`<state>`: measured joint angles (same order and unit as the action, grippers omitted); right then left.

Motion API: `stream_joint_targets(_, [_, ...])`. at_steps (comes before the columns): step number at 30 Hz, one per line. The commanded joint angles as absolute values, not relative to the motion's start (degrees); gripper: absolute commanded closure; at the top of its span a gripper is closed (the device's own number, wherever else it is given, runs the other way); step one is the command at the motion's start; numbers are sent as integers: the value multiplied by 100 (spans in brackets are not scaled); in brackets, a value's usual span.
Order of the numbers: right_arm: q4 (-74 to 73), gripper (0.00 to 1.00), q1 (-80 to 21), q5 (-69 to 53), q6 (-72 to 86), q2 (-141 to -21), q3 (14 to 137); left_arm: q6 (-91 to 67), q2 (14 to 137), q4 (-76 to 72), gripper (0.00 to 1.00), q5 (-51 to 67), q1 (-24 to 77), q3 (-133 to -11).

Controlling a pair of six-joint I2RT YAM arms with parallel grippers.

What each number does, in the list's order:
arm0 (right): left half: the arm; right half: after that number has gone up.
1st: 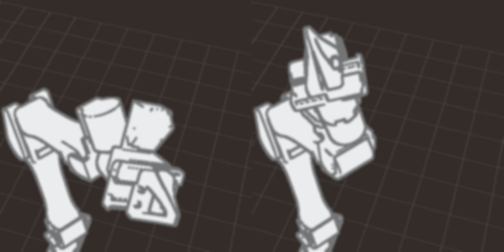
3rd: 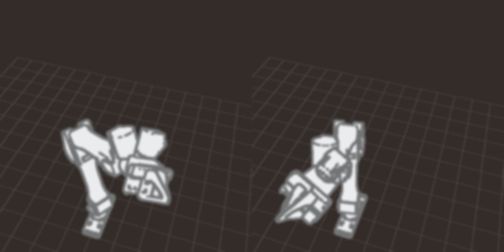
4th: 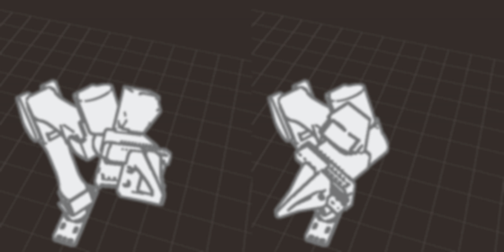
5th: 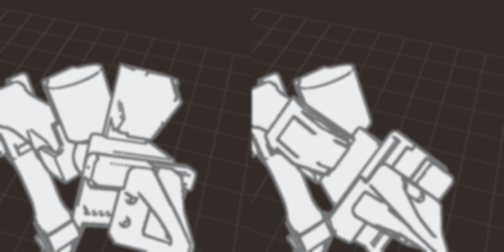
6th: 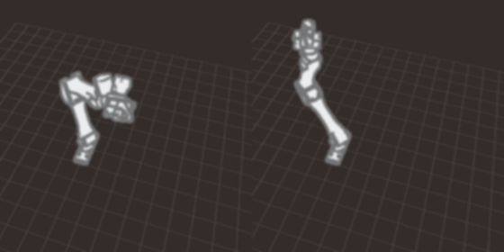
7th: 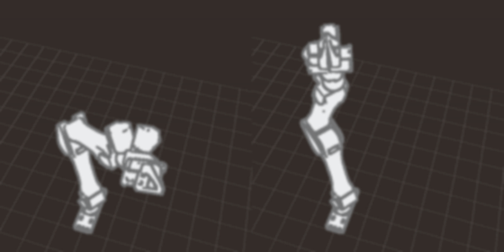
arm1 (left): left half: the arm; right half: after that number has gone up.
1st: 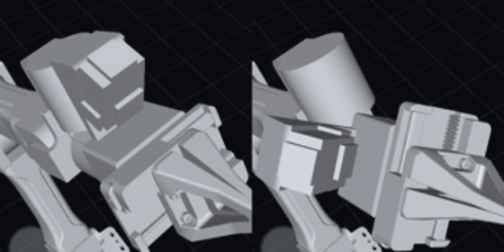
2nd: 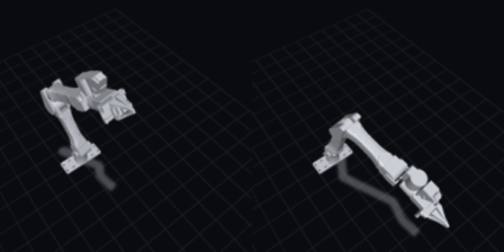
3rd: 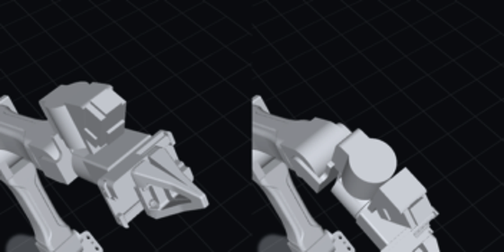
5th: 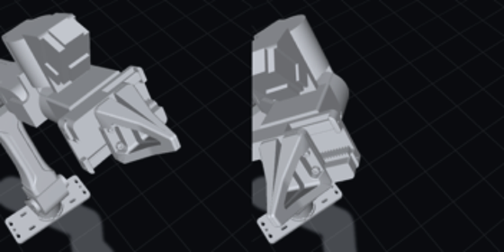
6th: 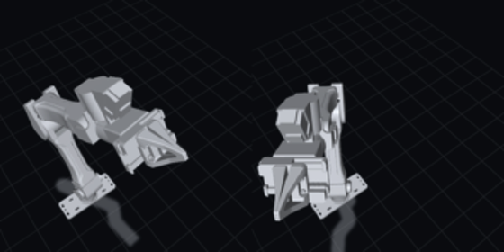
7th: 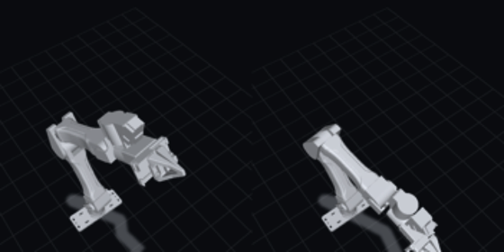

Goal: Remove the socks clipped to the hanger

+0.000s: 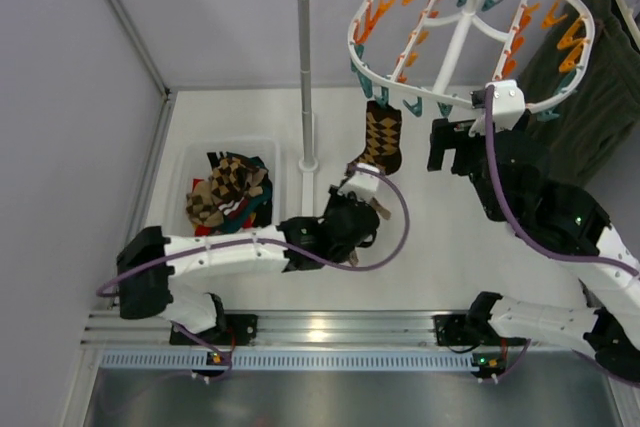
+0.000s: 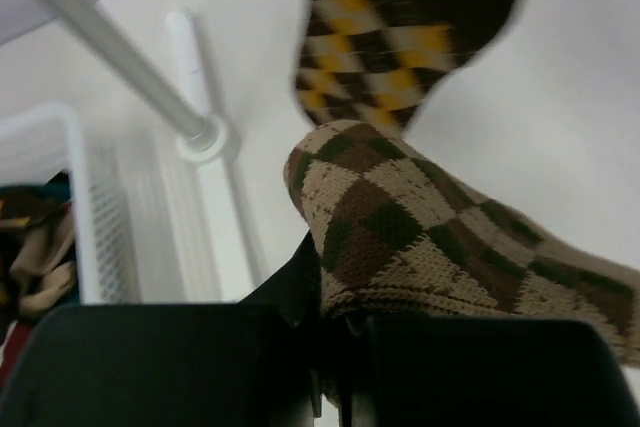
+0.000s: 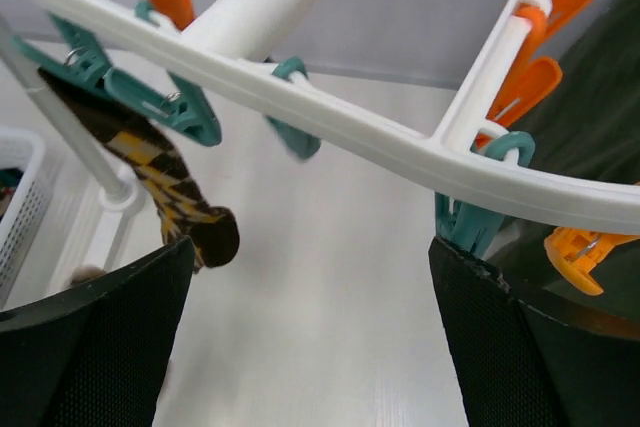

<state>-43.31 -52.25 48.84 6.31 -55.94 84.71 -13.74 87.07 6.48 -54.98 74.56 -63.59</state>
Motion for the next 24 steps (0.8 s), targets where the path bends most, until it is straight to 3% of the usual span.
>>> stream_joint_targets(1, [-4351,3,-5159,3886,879,-5336,8385,-2609,7736,1932,100,-5511,6937,-6021])
stream_joint_targets(6, [-4114,0,-5150,2666,879,-4852,8148,-2856,7032,2706,100,-5091,5865,-5959])
stream_joint_targets(12, [-3946,0,-5150,2276,932,-4562,7981,-2593,6557,2874,100,-4246,3879,-6240])
stream_joint_targets(19, [-3929,1,-5150,2478,958,-4456,7787,-2671,7013,2936,100,-3603,1919,-6539])
stream_joint_targets(24, [-3850,0,-5150,2488,1019,-4342,7541,-3057,7767,2892,100,-3639,1398,-6206])
